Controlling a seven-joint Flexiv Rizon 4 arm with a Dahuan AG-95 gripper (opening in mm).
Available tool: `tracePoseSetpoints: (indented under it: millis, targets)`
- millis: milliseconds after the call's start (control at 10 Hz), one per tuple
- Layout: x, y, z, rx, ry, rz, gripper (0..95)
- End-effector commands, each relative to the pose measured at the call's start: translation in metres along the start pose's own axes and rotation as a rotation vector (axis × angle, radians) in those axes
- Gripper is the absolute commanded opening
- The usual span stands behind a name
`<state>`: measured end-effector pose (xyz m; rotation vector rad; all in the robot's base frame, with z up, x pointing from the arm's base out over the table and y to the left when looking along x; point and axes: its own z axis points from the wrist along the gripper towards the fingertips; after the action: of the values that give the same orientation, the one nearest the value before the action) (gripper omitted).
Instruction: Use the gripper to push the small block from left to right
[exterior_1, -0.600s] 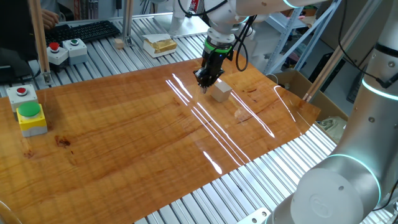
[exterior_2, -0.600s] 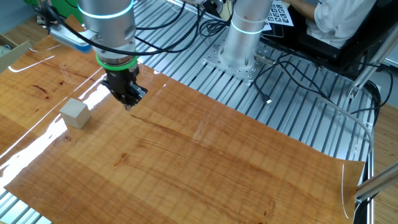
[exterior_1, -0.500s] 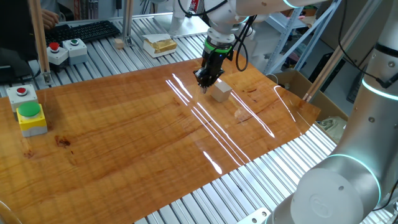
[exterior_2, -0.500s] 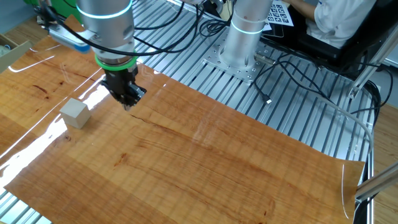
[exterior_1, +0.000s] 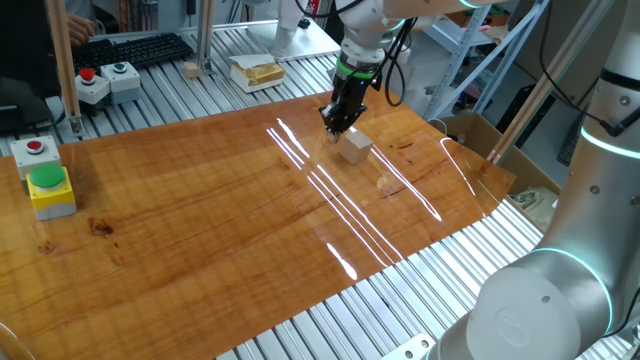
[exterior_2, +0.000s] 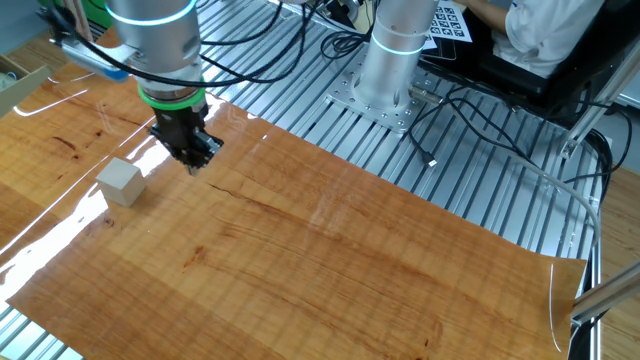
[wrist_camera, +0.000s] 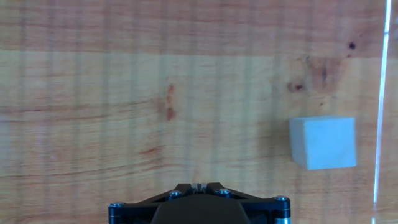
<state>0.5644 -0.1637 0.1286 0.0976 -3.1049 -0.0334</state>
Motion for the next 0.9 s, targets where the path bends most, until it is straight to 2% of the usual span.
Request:
tracePoseSetpoints:
  millis: [100,300,500,600,900]
  targets:
    - [-0.0043,-0.0056,-0.0010,0.002,0.000,-0.004,0.0]
    - [-0.0098,-0.0146,-0.0044,-0.002,0.007,-0.005,0.0]
    - [-0.0102,-0.0152,-0.0040,-0.005,0.004,-0.010,0.0]
    - [-0.0102,-0.0152,-0.0040,-0.015,0.004,-0.006,0.0]
    - [-0.0102,-0.0152,-0.0040,-0.014,0.002,0.057,0.0]
